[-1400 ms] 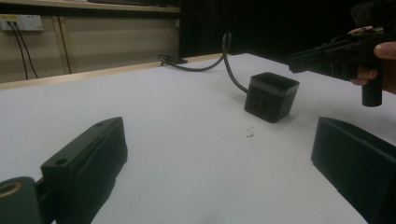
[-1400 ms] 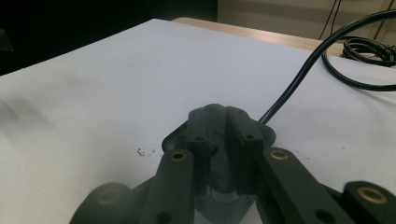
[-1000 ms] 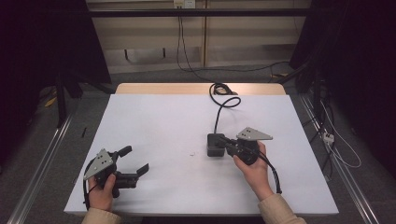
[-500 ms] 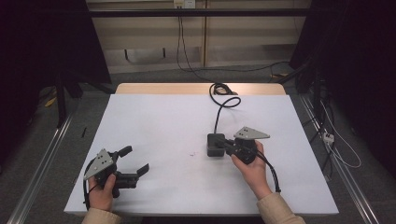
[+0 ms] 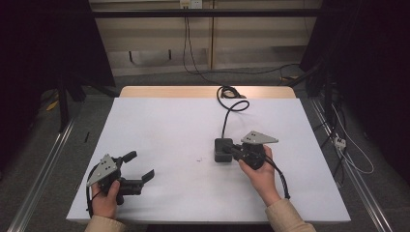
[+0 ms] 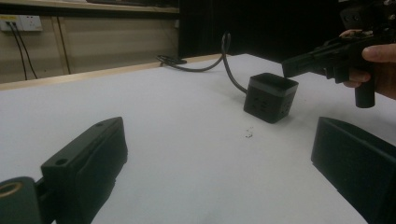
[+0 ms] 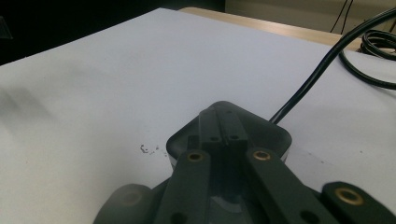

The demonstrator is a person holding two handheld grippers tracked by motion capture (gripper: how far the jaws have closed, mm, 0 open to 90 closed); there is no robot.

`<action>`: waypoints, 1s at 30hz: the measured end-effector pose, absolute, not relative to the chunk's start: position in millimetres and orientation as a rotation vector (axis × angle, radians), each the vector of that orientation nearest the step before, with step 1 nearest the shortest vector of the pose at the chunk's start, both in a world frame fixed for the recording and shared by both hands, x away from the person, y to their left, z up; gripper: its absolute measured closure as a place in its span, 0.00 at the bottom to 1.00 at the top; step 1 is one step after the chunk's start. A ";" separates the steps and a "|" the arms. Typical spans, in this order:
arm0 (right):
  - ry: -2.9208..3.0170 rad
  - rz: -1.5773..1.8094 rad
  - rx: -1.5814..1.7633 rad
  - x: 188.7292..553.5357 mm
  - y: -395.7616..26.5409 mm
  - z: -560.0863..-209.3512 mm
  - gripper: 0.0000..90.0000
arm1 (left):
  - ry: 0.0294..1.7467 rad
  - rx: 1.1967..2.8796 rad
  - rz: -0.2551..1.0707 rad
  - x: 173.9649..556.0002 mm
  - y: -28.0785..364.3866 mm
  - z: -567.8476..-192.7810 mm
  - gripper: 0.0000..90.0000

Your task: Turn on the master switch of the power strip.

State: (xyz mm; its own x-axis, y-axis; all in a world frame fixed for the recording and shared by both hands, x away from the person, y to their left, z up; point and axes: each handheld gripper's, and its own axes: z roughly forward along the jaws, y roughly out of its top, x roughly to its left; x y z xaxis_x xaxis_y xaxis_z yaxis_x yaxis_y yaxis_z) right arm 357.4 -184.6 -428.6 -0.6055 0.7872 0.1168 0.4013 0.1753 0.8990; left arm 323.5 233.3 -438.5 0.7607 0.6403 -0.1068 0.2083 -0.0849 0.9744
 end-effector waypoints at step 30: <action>2.102 1.376 1.098 359.3 -180.8 -431.5 1.00 | 0.694 1.648 0.403 323.4 232.8 -439.4 0.04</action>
State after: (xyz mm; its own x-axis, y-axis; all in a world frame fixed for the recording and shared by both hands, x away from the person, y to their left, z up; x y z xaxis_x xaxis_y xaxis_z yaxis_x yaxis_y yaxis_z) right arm 359.3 -180.8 -431.5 -0.6129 0.7853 0.0878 0.3948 0.2080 0.8949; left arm 323.4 232.8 -439.4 0.7586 0.6411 -0.1168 0.2166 -0.0791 0.9731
